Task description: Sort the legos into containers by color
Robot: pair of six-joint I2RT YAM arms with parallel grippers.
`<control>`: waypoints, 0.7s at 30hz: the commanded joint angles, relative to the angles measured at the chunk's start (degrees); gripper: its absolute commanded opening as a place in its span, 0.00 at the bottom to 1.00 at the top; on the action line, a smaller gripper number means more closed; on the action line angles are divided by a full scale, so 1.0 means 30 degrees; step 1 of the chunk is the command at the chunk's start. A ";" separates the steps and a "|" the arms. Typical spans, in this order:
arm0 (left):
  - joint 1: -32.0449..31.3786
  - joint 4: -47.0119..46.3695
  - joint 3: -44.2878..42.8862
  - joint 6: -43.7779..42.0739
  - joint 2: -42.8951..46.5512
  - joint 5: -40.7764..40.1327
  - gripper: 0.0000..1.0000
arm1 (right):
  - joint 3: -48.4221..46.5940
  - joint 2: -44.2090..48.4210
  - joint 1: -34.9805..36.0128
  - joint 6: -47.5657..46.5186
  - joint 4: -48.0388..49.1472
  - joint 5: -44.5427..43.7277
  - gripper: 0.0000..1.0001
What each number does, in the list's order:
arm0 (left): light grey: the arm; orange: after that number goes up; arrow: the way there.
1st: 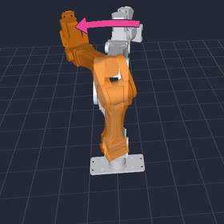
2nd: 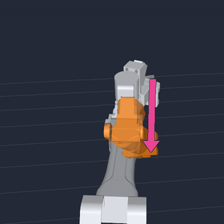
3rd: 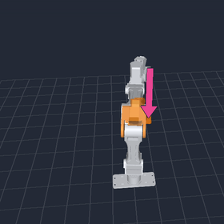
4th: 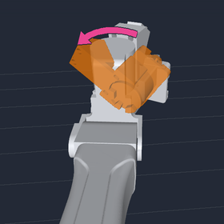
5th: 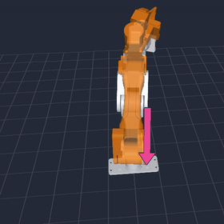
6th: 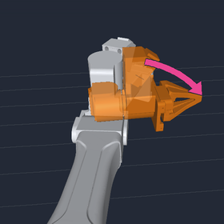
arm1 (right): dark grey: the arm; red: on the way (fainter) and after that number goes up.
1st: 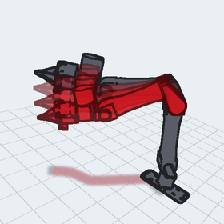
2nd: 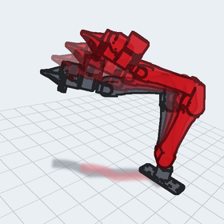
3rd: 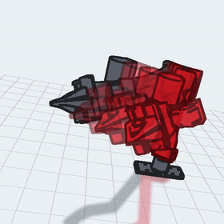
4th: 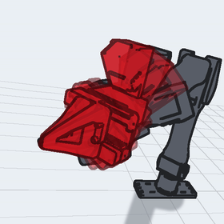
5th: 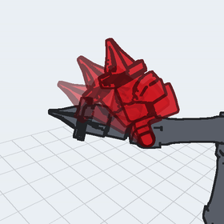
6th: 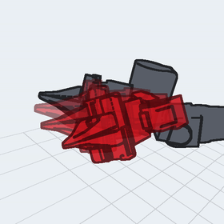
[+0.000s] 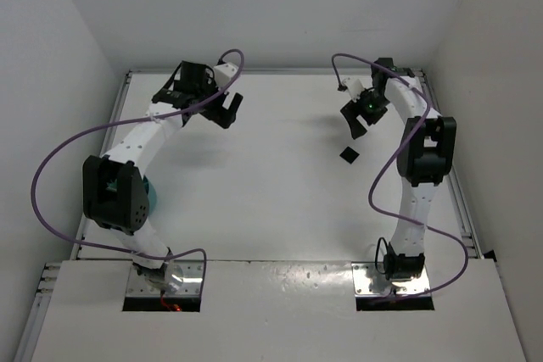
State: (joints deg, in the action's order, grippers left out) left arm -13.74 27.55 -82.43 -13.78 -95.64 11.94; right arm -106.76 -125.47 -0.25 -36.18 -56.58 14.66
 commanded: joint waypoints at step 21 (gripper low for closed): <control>0.0067 -0.0834 -0.1936 0.1371 -0.0348 0.0823 1.00 | 0.2452 0.1335 0.2662 0.0782 -0.0536 -0.2922 0.82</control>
State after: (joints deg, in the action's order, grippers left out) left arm -13.74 26.46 -85.69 -11.44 -96.57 14.28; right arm -100.44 -124.25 7.25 -36.10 -58.63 7.38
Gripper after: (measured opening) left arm 0.995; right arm 0.820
